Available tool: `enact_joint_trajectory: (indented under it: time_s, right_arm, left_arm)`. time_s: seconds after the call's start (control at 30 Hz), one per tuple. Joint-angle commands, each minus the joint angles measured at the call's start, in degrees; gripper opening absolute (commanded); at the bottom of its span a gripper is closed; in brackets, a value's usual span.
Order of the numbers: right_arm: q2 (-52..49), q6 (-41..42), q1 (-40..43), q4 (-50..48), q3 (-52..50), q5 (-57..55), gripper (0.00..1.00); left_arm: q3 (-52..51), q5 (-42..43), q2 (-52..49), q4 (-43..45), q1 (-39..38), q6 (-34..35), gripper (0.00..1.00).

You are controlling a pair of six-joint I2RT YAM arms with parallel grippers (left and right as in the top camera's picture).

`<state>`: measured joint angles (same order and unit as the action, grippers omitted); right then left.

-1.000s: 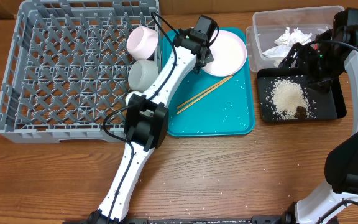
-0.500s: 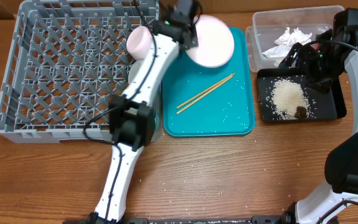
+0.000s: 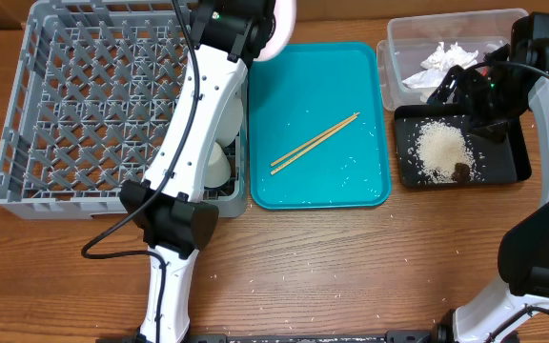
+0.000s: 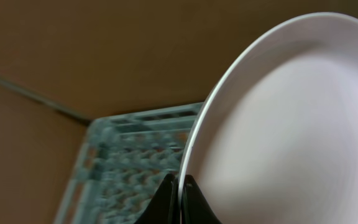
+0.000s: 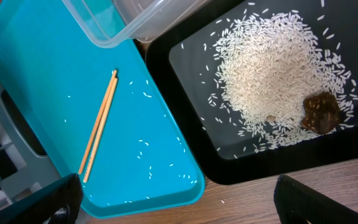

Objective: Sort waste into correct bins and load items into the dishwasher
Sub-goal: 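Carry the pink plate into the rack and stand it upright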

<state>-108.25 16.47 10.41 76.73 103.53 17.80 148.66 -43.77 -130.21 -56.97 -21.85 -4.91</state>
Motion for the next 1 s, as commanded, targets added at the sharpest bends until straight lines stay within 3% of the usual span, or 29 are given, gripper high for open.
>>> enact_joint_trajectory:
  time_s: [0.0,0.4,0.6,0.97]
  right_arm:
    - [1.8,0.0,0.1,-0.1,1.3,0.2,1.00]
    - [1.8,0.0,0.1,-0.1,1.3,0.2,1.00]
    - [1.8,0.0,0.1,-0.1,1.3,0.2,1.00]
    - [1.8,0.0,0.1,-0.1,1.3,0.2,1.00]
  left_arm:
    - [0.8,-11.7,0.7,0.7,2.6,-11.1,0.04]
    - [0.6,-12.1,0.1,2.0,10.0,-9.3,0.04]
    - [0.6,-12.2,-2.6,4.6,12.2,-14.2,0.04]
    - [0.6,-14.7,-7.4,5.8,12.9,-13.1,0.04]
